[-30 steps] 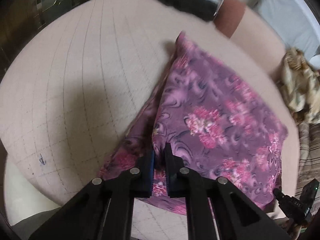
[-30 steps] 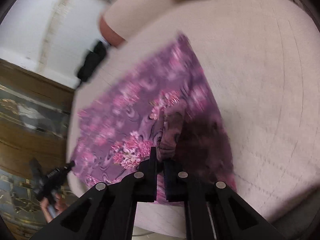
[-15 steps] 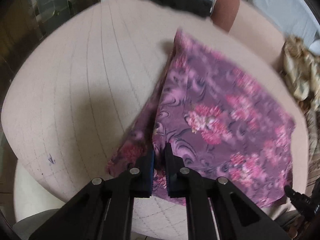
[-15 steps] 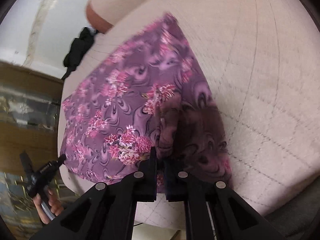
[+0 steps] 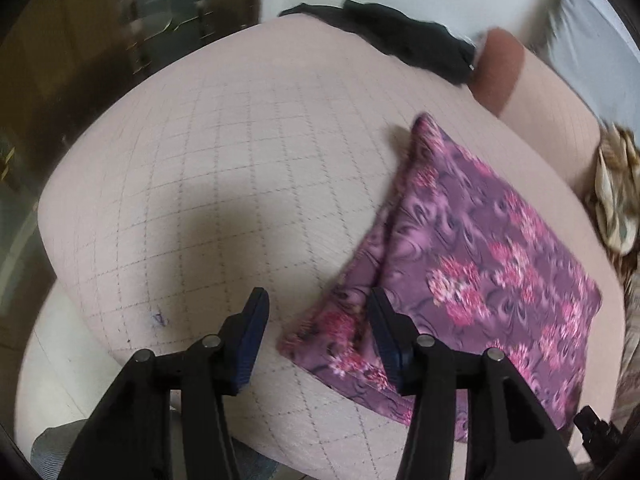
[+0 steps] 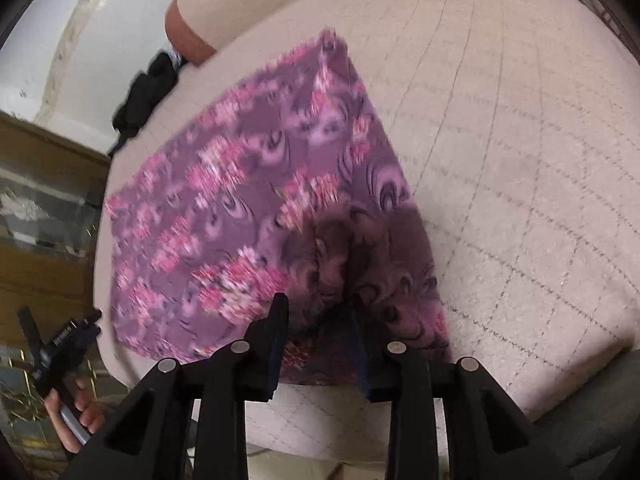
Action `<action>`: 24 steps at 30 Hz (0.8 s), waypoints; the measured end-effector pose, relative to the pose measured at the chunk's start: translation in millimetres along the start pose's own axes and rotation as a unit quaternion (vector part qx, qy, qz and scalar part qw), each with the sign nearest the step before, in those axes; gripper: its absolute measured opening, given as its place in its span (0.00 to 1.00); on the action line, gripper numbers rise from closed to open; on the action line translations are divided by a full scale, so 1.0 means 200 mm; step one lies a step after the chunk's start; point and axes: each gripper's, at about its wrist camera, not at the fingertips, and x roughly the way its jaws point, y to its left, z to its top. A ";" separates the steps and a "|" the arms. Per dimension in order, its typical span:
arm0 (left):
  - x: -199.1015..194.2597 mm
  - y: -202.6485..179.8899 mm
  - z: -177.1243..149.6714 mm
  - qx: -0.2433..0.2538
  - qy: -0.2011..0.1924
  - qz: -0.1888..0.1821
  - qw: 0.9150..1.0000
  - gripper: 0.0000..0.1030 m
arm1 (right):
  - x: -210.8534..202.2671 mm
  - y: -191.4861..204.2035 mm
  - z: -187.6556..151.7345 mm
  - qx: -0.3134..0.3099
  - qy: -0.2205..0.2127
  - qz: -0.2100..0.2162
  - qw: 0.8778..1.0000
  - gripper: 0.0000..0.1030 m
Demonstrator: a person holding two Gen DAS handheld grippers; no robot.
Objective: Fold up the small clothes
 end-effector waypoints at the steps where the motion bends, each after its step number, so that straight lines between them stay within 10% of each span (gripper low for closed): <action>1: 0.01 0.01 0.01 -0.008 0.004 -0.005 1.000 0.56 | -0.05 0.02 0.00 -0.008 -0.021 0.014 1.000 0.35; 8: 0.13 -0.03 -0.03 0.025 0.031 -0.019 0.999 0.74 | -0.20 0.35 -0.06 -0.120 -0.104 0.088 0.983 0.81; 14: 0.26 -0.11 -0.06 0.041 0.079 -0.044 0.995 0.73 | -0.09 0.70 -0.07 -0.198 -0.057 0.110 0.972 0.81; 20: 0.25 -0.02 -0.06 -0.015 0.087 -0.101 0.991 0.11 | 0.12 1.09 0.00 -0.268 0.031 0.127 0.954 0.83; 24: 0.22 0.05 -0.07 -0.059 0.088 -0.151 0.983 0.10 | 0.31 1.34 0.09 -0.279 0.085 0.108 0.950 0.83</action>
